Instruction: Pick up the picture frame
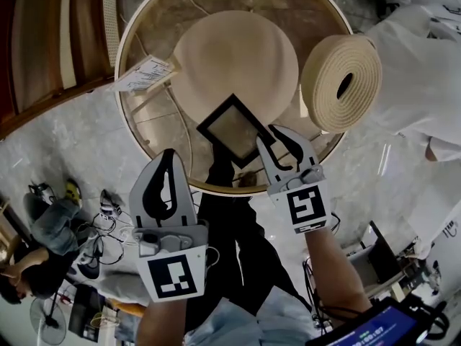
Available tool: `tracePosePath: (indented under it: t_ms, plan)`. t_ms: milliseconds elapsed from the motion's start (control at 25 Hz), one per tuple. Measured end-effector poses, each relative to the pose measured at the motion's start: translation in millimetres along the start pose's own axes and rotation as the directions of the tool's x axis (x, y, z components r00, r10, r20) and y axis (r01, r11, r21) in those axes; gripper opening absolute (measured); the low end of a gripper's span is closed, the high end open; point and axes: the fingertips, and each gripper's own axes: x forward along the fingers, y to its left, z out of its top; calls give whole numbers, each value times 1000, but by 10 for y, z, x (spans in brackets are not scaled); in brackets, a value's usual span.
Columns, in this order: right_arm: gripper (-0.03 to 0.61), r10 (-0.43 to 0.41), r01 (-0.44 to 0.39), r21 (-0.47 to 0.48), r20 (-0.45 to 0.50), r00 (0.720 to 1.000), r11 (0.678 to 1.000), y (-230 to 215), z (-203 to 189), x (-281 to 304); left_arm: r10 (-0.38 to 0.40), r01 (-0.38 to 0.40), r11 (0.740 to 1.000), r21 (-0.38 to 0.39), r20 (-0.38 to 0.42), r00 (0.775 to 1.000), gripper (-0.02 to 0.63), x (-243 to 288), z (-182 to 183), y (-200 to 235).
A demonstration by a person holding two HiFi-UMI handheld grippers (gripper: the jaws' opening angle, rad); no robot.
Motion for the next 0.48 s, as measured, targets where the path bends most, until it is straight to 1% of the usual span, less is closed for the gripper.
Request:
tracePosePath:
  t_ms: [160, 280, 480]
  plan:
    - [110, 17, -17, -34, 10, 1000, 999, 3, -118, 127, 1, -1, 1000, -6, -18, 1000, 15, 36, -103, 46]
    - [114, 16, -16, -8, -36, 999, 1000, -7, -207, 171, -1, 1, 1000, -7, -31, 1000, 15, 55, -162, 63]
    - [120, 31, -31, 0, -67, 997, 1000, -18, -340, 286, -5, 5, 1000, -7, -46, 999, 15, 105, -253, 80]
